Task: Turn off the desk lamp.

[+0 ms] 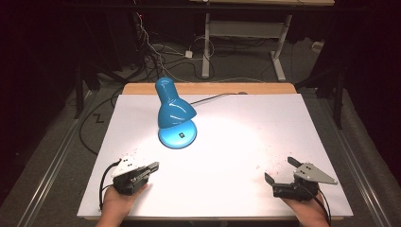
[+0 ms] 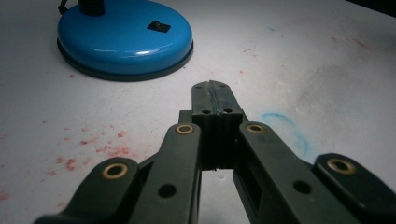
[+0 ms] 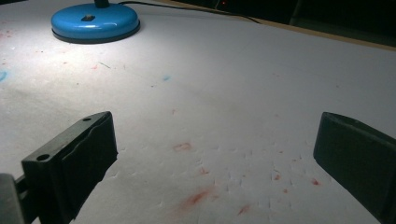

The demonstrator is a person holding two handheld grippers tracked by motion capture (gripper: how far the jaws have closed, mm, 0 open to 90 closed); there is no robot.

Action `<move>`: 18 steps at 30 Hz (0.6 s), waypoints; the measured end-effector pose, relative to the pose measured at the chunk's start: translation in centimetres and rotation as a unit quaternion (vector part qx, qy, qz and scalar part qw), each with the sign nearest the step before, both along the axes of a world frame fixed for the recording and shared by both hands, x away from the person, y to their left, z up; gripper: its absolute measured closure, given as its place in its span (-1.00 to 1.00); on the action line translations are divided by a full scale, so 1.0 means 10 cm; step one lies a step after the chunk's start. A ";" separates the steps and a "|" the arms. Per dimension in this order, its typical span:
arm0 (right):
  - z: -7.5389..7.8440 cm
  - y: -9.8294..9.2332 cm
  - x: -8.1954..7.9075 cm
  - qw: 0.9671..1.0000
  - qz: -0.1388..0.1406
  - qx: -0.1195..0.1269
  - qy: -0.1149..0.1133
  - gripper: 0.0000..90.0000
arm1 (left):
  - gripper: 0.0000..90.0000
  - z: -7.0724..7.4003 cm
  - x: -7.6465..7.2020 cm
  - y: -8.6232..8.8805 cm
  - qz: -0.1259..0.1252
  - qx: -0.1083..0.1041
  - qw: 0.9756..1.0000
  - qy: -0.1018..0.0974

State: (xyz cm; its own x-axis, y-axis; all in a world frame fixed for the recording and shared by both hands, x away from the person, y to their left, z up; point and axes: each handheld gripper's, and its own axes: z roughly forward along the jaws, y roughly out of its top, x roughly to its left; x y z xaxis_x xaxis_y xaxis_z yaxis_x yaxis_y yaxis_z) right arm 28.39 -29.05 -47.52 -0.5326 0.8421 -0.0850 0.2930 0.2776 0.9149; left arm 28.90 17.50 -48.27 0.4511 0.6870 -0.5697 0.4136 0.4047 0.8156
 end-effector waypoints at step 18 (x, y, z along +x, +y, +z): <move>0.01 0.00 -0.03 1.000 0.002 0.010 0.001 -0.99 | 0.96 0.12 0.26 -0.16 0.001 -0.001 1.000 -0.010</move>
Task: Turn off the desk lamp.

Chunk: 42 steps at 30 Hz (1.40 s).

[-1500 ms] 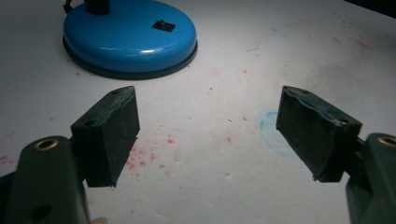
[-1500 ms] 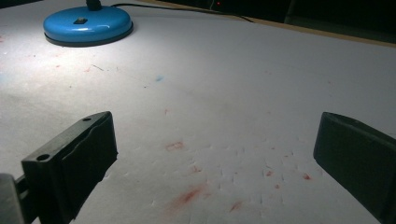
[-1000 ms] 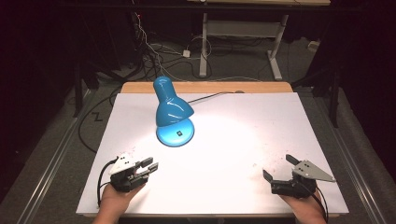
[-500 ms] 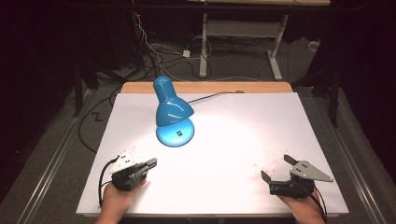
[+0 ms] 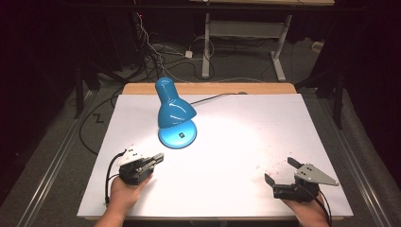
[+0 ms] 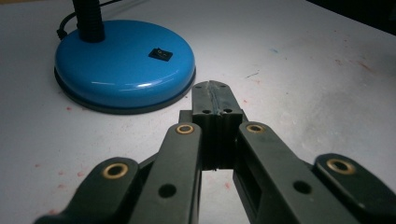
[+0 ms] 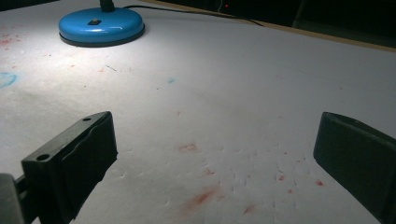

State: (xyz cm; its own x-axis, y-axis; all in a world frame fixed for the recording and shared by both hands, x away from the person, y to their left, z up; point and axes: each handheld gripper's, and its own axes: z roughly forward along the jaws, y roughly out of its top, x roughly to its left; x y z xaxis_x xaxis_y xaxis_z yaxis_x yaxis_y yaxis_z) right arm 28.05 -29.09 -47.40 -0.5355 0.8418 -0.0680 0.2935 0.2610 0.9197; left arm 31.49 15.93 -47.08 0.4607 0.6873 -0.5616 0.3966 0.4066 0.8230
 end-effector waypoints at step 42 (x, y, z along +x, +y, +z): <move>0.01 0.00 0.01 1.000 0.003 0.006 -0.001 -0.99 | 0.96 -0.21 0.87 -0.43 0.033 0.021 0.999 -0.009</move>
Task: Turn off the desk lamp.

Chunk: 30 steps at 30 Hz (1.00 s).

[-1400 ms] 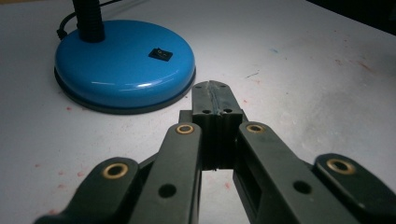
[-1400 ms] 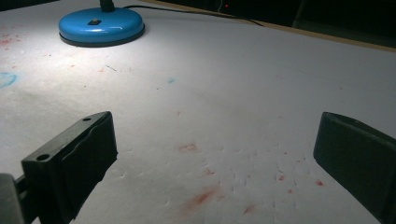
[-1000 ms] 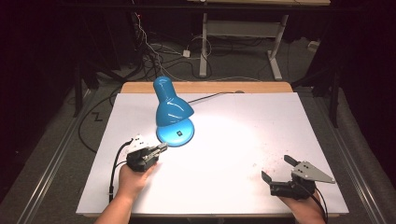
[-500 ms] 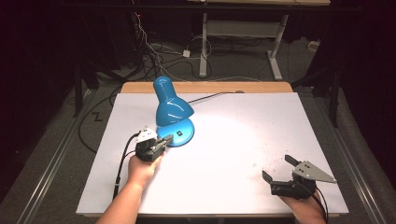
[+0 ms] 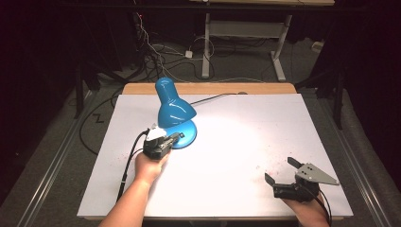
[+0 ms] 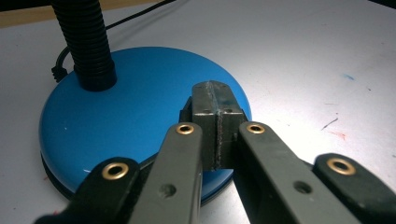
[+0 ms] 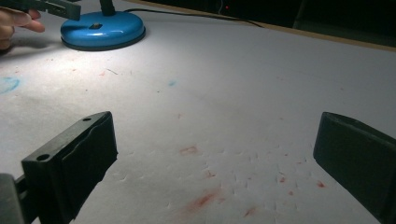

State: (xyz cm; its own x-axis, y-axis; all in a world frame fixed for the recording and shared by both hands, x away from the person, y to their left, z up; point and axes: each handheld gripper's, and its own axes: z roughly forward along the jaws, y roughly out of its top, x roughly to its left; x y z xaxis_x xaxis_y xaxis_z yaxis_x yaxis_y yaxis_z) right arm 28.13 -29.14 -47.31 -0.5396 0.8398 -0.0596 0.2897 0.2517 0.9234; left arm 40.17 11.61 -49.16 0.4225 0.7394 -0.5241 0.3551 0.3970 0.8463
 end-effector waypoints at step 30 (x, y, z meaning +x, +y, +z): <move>-0.01 0.01 0.01 1.000 -0.001 0.002 0.002 -0.99 | 0.96 0.01 0.14 0.37 -0.136 0.270 0.952 0.057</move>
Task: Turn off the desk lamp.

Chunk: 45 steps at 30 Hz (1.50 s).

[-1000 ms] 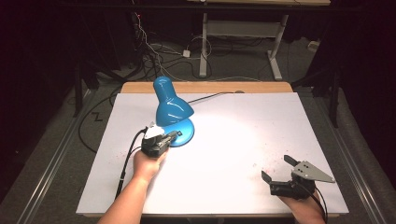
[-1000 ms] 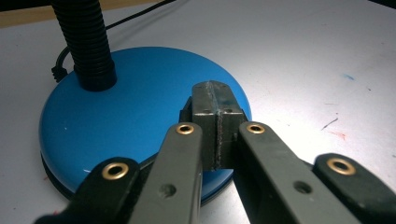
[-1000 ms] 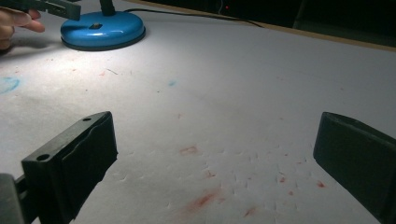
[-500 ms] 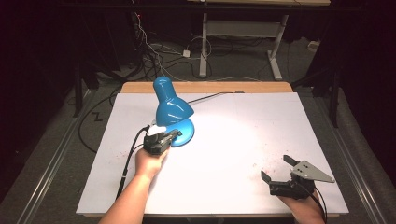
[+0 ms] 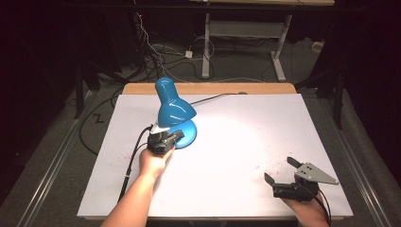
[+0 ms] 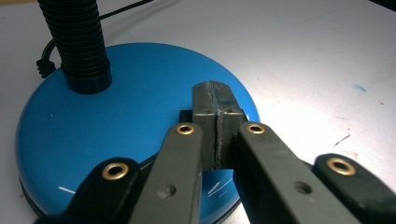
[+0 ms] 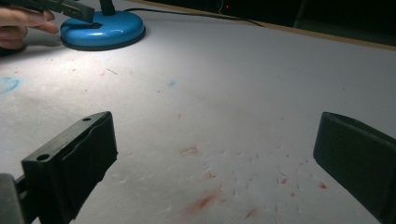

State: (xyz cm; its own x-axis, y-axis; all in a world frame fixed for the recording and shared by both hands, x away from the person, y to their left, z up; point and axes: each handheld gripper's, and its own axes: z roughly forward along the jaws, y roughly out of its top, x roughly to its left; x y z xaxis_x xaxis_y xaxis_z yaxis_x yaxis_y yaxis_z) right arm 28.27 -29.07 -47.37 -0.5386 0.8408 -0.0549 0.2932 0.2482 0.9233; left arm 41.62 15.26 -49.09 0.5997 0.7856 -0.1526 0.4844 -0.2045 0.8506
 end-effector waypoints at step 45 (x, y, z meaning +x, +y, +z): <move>0.00 0.02 -0.01 1.000 0.002 -0.004 -0.001 -0.99 | 0.96 -0.02 0.05 0.01 0.018 -0.014 1.000 0.020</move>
